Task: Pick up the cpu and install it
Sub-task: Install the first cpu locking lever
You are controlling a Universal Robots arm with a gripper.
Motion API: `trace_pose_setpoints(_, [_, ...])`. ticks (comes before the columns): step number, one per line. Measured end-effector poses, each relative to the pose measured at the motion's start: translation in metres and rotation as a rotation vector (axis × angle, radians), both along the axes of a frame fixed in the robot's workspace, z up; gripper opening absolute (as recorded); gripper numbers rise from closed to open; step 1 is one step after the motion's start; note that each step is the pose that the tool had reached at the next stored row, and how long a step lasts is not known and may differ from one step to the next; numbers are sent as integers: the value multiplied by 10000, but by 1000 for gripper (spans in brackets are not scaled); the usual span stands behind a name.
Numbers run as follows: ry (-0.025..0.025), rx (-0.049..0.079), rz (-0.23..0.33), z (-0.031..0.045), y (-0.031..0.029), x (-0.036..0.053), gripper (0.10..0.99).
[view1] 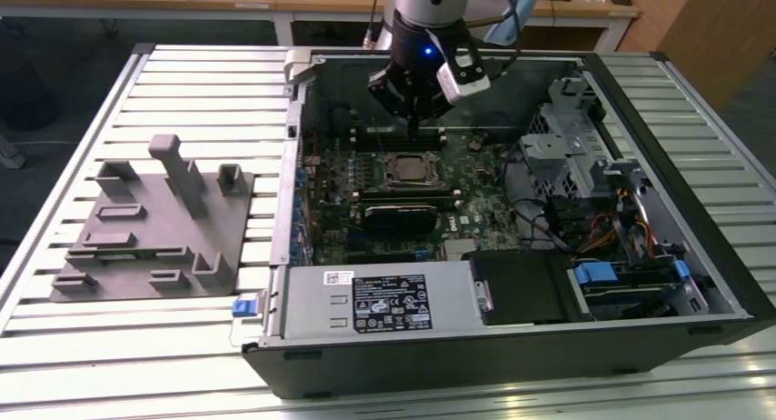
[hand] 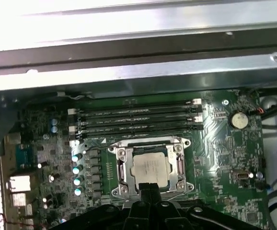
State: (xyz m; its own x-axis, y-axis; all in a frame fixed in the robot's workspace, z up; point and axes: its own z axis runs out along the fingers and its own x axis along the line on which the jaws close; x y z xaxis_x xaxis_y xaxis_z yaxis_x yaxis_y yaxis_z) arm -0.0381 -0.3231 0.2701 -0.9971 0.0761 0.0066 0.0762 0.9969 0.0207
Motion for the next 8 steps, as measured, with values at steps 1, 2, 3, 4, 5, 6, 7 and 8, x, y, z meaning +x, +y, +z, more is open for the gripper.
trace_pose_setpoints(1, [0, 3, 192, -5, 0, 0, 106])
trace_pose_setpoints(2, [0, 6, 377, -10, 0, 0, 106])
trace_pose_setpoints(3, [0, 9, 557, -14, 0, 0, 106])
trace_pose_setpoints(4, [0, 13, 738, -18, 0, 0, 106])
trace_pose_setpoints(5, [1, 17, 906, -21, 0, 0, 106])
trace_pose_setpoints(6, [0, 26, 1021, -24, 0, 0, 106])
trace_pose_setpoints(7, [-1, 43, 1085, -26, -1, -6, 106])
trace_pose_setpoints(8, [-5, 74, 1100, -28, -1, -25, 106])
